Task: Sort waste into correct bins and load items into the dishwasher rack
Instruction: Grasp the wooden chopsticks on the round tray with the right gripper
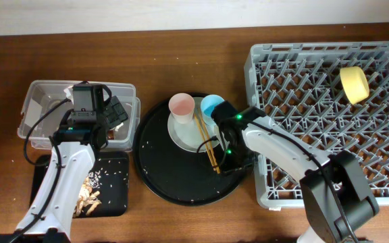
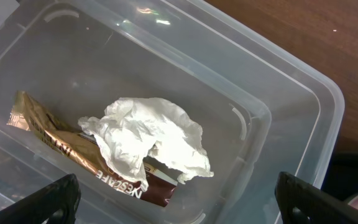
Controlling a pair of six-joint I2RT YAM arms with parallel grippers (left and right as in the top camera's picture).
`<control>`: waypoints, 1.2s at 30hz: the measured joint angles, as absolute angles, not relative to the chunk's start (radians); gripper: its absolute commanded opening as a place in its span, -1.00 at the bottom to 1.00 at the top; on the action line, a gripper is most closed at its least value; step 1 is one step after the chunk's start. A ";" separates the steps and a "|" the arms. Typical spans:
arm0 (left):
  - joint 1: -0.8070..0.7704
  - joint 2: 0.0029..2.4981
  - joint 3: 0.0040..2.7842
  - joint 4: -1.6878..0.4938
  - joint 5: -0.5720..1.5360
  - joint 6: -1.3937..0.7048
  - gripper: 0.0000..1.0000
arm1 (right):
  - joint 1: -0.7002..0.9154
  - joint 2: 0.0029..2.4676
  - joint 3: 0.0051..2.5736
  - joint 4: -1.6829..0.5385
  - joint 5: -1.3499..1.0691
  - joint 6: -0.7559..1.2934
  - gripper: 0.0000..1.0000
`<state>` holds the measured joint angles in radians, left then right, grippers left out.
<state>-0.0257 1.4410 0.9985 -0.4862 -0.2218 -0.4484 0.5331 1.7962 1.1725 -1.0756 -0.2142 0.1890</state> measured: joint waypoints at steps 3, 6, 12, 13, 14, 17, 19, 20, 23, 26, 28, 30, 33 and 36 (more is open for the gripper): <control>-0.026 1.441 0.999 -0.486 -0.222 -0.448 0.99 | 0.533 1.797 1.213 -1.120 -0.254 0.191 -0.14; -0.026 1.441 0.999 -0.486 -0.222 -0.448 0.99 | 0.542 1.797 1.216 -1.082 -0.303 0.210 -0.14; -0.026 1.441 0.999 -0.487 -0.222 -0.448 0.99 | 0.584 1.796 1.187 -1.008 -0.221 0.259 -0.14; -0.026 1.441 0.999 -0.487 -0.222 -0.448 0.99 | 0.584 1.796 1.185 -1.007 -0.214 0.262 -0.14; -0.026 1.441 0.999 -0.486 -0.222 -0.448 0.99 | 0.584 1.796 1.184 -0.995 -0.203 0.262 -0.14; -0.026 1.441 0.999 -0.486 -0.222 -0.448 0.99 | 0.585 1.796 1.181 -0.986 -0.185 0.262 -0.14; -0.026 1.441 0.999 -0.486 -0.222 -0.448 0.99 | 0.585 1.796 1.181 -0.986 -0.184 0.263 -0.14; -0.026 1.441 0.999 -0.486 -0.222 -0.448 0.99 | 0.585 1.796 1.181 -0.986 -0.184 0.262 -0.14; -0.026 1.441 0.999 -0.486 -0.222 -0.448 0.99 | 0.585 1.796 1.181 -0.986 -0.184 0.263 -0.14; -0.026 1.441 0.999 -0.486 -0.222 -0.448 0.99 | 0.585 1.796 1.180 -1.002 -0.184 0.263 -0.14; -0.026 1.441 0.999 -0.486 -0.222 -0.448 0.99 | 0.585 1.796 1.180 -1.003 -0.183 0.263 -0.14; -0.026 1.441 0.999 -0.486 -0.222 -0.448 0.99 | 0.585 1.796 1.180 -1.002 -0.183 0.263 -0.14; -0.026 1.441 0.999 -0.487 -0.222 -0.448 0.99 | 0.585 1.796 1.180 -1.015 -0.183 0.270 -0.14; -0.026 1.441 0.999 -0.486 -0.222 -0.448 0.99 | 0.587 1.796 1.175 -1.009 -0.181 0.287 -0.14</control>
<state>-0.0257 1.4410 0.9985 -0.4862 -0.2218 -0.4480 0.5865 1.7962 1.1751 -1.0088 -0.1814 0.2867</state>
